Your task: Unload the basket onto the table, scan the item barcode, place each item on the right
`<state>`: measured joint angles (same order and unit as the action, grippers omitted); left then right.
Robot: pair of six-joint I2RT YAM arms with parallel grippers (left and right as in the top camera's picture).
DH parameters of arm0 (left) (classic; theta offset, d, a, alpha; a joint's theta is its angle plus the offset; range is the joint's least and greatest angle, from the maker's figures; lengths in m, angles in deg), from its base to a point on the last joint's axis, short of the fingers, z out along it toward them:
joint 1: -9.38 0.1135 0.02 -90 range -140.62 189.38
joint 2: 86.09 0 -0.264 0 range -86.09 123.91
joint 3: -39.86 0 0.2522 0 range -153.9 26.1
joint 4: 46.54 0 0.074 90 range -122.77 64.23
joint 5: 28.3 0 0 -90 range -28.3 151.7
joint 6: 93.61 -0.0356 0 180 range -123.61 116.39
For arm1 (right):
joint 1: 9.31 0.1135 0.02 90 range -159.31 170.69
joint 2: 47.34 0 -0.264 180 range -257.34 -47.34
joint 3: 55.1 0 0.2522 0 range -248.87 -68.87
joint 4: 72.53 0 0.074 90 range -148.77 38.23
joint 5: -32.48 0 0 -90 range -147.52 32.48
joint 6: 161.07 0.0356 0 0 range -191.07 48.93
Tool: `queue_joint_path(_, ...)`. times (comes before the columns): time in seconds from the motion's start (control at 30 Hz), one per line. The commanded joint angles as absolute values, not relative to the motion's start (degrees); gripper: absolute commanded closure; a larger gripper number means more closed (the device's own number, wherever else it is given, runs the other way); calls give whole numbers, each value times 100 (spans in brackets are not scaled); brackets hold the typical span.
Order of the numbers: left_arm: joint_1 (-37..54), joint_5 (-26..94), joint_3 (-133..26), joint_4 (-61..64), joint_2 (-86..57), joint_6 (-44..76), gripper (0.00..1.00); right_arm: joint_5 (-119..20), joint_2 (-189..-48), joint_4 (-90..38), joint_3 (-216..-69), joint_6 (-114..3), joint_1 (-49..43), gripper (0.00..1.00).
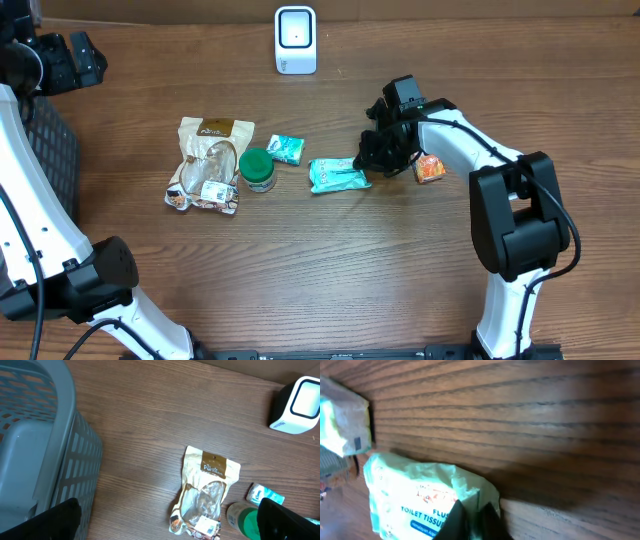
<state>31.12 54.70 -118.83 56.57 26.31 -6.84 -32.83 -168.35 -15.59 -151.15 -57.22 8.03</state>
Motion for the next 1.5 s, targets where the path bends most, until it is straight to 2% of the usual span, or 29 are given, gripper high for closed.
queue_joint_path(0.0, 3068, 5466, -11998, 5657, 2518, -749, 0, -3602, -17076, -1387, -14883, -5877, 873, 96)
queue_joint_path(0.1, 3068, 5466, -11998, 5657, 2518, -749, 0, -3565, -16969, -984, -15305, -5947, 825, 96)
queue_joint_path(0.2, 3068, 5466, -11998, 5657, 2518, -749, 0, -4127, -16614, -366, -16074, -6000, 847, 96)
queue_joint_path(0.33, 3068, 5466, -11998, 5657, 2518, -749, 0, -4402, -16442, -123, -16472, -6124, 943, 96)
queue_joint_path(0.37, 3068, 5466, -11998, 5657, 2518, -749, 0, -4400, -16444, -69, -16472, -6190, 943, 92)
queue_joint_path(0.4, 3068, 5466, -11998, 5657, 2518, -749, 0, -4400, -16446, -27, -16470, -6249, 945, 77)
queue_joint_path(0.43, 3068, 5466, -11998, 5657, 2518, -749, 0, -4407, -16446, 8, -16472, -6391, 952, 57)
queue_joint_path(0.47, 3068, 5466, -11998, 5657, 2518, -749, 0, -4459, -16446, 8, -16472, -6404, 961, 49)
queue_joint_path(0.53, 3068, 5466, -11998, 5657, 2518, -749, 0, -4680, -16446, 34, -16465, -6328, 965, 26)
queue_joint_path(0.57, 3068, 5466, -11998, 5657, 2518, -749, 0, -4752, -16446, 36, -16439, -6181, 965, 20)
queue_joint_path(0.67, 3068, 5466, -11998, 5657, 2518, -749, 0, -4741, -16470, 56, -16205, -5536, 886, 16)
queue_joint_path(0.73, 3068, 5466, -11998, 5657, 2518, -749, 0, -4439, -16545, 25, -15991, -5302, 860, 17)
queue_joint_path(0.83, 3068, 5466, -11998, 5657, 2518, -749, 0, -3941, -16700, -152, -15683, -5294, 904, 25)
queue_joint_path(1.0, 3068, 5466, -11998, 5657, 2518, -749, 0, -3943, -16717, -560, -15265, -4957, 932, 29)
queue_joint_path(1.17, 3068, 5466, -11998, 5657, 2518, -749, 0, -3945, -16717, -1238, -14765, -4852, 932, 41)
queue_joint_path(1.23, 3068, 5466, -11998, 5657, 2518, -749, 0, -3983, -16717, -1371, -14638, -4854, 932, 55)
queue_joint_path(1.3, 3068, 5466, -11998, 5657, 2518, -749, 0, -3991, -16717, -1395, -14616, -4859, 932, 79)
queue_joint_path(1.33, 3068, 5466, -11998, 5657, 2518, -749, 0, -3989, -16717, -1415, -14616, -4913, 932, 85)
queue_joint_path(1.4, 3061, 5466, -11998, 5657, 2518, -749, 0, -3983, -16715, -1415, -14625, -5056, 932, 94)
queue_joint_path(1.47, 3061, 5466, -11998, 5657, 2518, -749, 0, -3980, -16702, -1310, -14730, -5104, 913, 96)
